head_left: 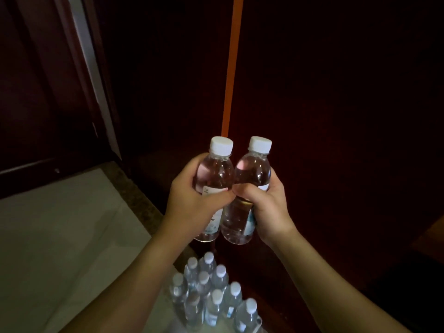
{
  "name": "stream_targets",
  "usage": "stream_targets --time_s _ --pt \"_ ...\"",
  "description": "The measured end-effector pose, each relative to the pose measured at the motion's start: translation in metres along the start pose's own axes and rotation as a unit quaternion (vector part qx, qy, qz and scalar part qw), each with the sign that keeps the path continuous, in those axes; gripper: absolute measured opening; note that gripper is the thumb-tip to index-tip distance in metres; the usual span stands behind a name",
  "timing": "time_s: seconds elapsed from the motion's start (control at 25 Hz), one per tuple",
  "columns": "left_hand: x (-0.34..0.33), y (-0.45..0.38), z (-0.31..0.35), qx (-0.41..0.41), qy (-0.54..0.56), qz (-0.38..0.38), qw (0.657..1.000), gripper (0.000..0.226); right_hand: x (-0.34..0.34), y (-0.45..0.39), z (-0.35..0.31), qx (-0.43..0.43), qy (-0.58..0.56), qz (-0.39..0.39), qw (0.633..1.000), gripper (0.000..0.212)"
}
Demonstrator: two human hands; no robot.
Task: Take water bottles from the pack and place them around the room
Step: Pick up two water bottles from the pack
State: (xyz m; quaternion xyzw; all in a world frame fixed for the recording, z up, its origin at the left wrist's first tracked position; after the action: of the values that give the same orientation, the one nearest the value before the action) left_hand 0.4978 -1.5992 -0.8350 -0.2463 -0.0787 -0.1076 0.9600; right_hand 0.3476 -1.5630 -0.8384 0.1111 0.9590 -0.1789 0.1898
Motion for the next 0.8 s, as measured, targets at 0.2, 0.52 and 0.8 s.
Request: stream_targets --time_s 0.2,0.52,0.8 --pt "0.046 -0.078 0.146 0.001 0.018 0.001 1.000 0.054 -0.082 -0.050 -0.144 -0.008 0.008 -0.005 1.000 0.030" --pt "0.153 -0.241 0.481 -0.021 0.031 0.030 0.999 0.050 -0.265 -0.155 -0.473 0.014 0.015 -0.049 0.999 0.052" --pt "0.235 -0.335 0.754 -0.101 0.000 0.067 0.993 0.044 -0.406 -0.203 -0.732 0.122 0.004 -0.048 0.991 0.030"
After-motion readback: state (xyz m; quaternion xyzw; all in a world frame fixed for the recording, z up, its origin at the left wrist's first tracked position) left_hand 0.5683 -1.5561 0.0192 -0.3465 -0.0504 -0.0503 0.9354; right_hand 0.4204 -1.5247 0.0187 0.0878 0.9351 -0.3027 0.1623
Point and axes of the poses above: each hand's wrist, its own y-axis away from the middle knuckle, its own x-axis out of the back of the hand, z = x × y, the point moved 6 cm from there along -y, towards the middle knuckle, and after that the axes turned 13 degrees about -y, right-handed, at the moved point
